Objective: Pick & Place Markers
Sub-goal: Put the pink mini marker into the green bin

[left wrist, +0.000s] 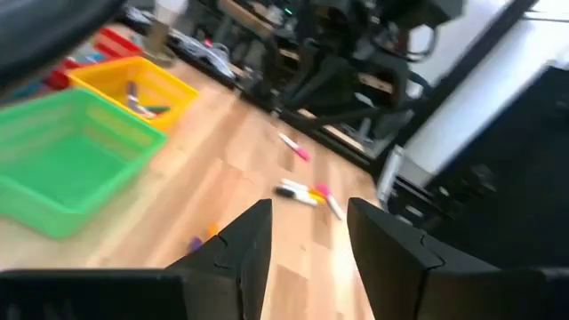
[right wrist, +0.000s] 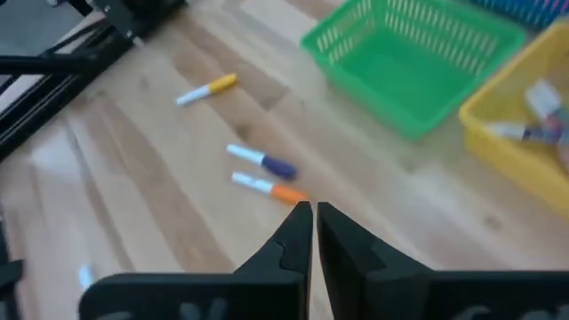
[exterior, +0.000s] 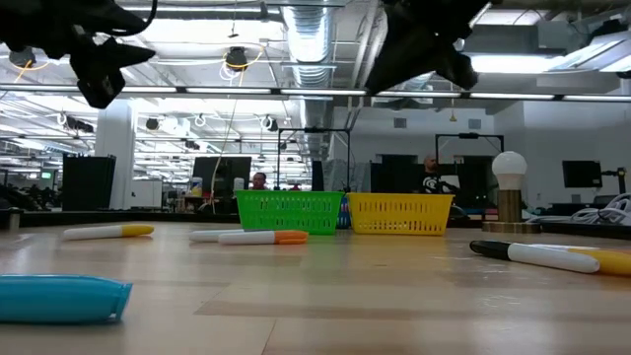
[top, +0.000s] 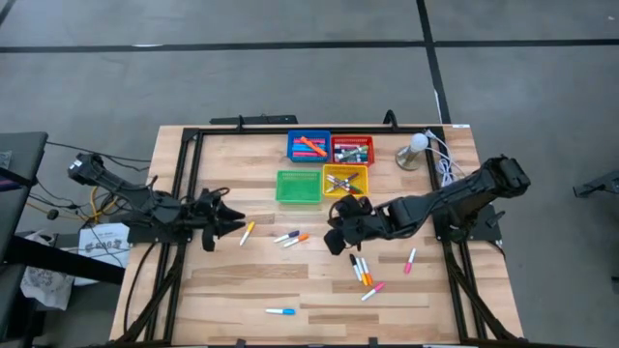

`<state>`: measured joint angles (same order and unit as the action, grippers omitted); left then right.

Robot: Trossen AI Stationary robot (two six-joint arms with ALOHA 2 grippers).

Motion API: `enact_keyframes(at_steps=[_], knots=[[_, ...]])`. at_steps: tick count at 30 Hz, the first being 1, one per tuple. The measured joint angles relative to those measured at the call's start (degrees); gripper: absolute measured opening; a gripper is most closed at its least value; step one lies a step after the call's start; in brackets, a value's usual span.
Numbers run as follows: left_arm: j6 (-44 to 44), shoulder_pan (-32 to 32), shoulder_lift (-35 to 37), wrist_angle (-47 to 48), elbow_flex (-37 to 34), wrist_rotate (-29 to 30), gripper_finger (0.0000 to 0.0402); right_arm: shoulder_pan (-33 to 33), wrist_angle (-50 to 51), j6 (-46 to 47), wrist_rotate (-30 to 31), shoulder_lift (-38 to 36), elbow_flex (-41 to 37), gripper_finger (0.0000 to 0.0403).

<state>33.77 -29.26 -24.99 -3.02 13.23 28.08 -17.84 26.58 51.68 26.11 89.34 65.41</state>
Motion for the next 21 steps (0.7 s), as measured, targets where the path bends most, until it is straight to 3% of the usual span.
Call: enact_keyframes(at_steps=[4, 10, 21], knots=[[1.07, -0.02, 0.02, -0.18, 0.00, -2.26, 0.0147, -1.17, 4.86, 7.05, -2.56, 0.00, 0.00, 0.0019], [1.29, -0.02, 0.02, -0.54, 0.02, -2.88, 0.0147, -3.75, 21.09, 24.07, -8.02, 0.00, -0.01, 0.0030], [2.77, -0.02, -0.29, -1.24, 0.04, -5.58, 0.0147, -14.11, 41.09, 50.01, -12.92, 0.00, -0.02, 0.0027]])
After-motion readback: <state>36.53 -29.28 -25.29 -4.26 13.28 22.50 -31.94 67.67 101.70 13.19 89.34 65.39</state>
